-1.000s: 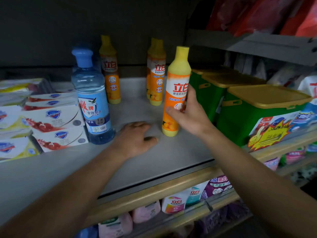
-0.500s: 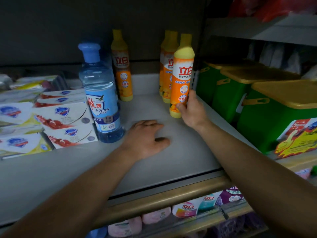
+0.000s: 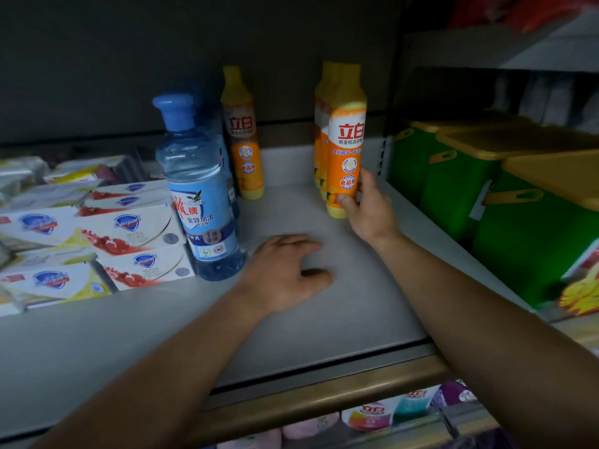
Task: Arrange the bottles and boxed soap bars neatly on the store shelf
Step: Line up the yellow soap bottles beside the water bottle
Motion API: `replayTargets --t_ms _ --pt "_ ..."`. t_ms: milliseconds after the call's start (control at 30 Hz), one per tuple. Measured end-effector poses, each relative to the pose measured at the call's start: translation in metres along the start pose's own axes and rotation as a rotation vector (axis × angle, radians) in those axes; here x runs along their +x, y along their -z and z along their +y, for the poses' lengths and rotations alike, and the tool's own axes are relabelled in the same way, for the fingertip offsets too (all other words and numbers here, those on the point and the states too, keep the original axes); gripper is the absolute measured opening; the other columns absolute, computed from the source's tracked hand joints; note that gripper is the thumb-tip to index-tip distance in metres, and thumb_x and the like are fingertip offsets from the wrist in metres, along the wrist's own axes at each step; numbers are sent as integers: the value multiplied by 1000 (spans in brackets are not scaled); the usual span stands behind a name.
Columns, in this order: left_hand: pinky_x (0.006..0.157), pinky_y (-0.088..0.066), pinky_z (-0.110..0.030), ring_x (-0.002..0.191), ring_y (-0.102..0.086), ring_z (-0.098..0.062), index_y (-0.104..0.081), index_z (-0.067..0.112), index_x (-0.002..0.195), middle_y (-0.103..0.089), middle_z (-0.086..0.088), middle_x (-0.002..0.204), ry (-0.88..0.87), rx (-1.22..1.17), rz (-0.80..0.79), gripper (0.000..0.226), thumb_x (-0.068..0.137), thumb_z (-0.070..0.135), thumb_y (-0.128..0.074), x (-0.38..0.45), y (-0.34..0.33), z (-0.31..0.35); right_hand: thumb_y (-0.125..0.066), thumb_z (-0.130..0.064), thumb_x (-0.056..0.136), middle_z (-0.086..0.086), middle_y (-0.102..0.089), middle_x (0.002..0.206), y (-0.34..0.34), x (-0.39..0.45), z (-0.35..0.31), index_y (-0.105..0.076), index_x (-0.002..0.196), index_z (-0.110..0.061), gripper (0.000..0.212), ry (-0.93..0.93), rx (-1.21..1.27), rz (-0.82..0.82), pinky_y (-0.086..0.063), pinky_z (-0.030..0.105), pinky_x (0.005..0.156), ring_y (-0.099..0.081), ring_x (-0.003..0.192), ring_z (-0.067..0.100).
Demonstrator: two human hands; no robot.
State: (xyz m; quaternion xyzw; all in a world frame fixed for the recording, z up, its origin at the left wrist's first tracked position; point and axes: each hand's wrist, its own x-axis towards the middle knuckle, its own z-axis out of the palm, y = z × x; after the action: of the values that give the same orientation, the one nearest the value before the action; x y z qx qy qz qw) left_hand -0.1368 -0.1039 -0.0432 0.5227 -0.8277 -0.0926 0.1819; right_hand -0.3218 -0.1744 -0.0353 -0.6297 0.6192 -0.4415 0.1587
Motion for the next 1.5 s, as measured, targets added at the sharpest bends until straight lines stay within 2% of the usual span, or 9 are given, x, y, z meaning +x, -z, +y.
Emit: replayTargets --t_ms 200,367,533,633,800,967,1067,1200,1500 --pt "113 -23 -20 137 -37 -9 -55 29 135 -46 7 147 -10 -26 25 57 82 49 -67 -1 3 2 -60 -34 96 4 -52 144 -1 3 2 -28 152 -23 65 -28 18 -11 -43 46 108 -52 128 28" --pt "93 -35 -12 116 -55 -7 -58 28 129 -59 7 129 99 -253 98 48 84 35 -70 -3 14 1 -59 -38 96 4 -53 143 -1 3 3 -27 151 -26 64 -43 41 -34 -44 49 105 -53 126 30" --pt "99 -47 -32 112 -60 -14 -52 24 131 -63 1 122 255 -547 323 47 87 28 -67 14 31 4 -64 -43 92 3 -50 145 -1 6 9 -28 150 -26 70 -70 123 -78 -44 51 106 -53 127 28" --pt "95 -49 -33 111 -59 -15 -48 24 135 -59 0 128 276 -593 483 51 89 40 -64 49 48 11 -65 -45 91 2 -51 144 -1 11 13 -28 151 -25 74 -81 185 -53 -46 47 103 -55 124 25" --pt "89 -48 -38 104 -57 -30 -57 5 114 -58 -13 110 343 -505 790 43 87 38 -61 119 85 12 -64 -49 90 1 -53 141 -1 14 19 -28 152 -27 75 -78 243 -24 -45 37 96 -56 119 20" --pt "107 -35 -37 127 -46 -33 -47 4 134 -50 -19 135 329 -332 1008 53 90 31 -61 165 111 -2 -62 -49 91 -4 -56 137 -2 15 21 -35 146 -34 64 -44 291 -45 -47 40 99 -57 114 15" --pt "111 -28 -34 139 -32 -30 -29 7 149 -34 -14 151 388 -375 972 75 90 41 -61 185 118 -6 -60 -51 91 -4 -56 136 -2 15 21 -36 145 -35 62 -49 296 -60 -47 46 102 -58 116 19" --pt "111 -31 -37 139 -34 -32 -19 11 153 -34 -12 153 421 -429 927 79 91 42 -59 204 122 -11 -60 -52 91 -4 -57 135 -2 15 21 -36 144 -36 60 -38 289 -55 -47 43 101 -58 116 19" --pt "99 -41 -40 123 -49 -37 -44 7 135 -50 -19 135 445 -219 871 45 97 31 -50 198 109 6 -59 -50 92 -2 -55 137 1 14 19 -37 145 -34 60 -34 266 -74 -46 47 103 -56 119 20"
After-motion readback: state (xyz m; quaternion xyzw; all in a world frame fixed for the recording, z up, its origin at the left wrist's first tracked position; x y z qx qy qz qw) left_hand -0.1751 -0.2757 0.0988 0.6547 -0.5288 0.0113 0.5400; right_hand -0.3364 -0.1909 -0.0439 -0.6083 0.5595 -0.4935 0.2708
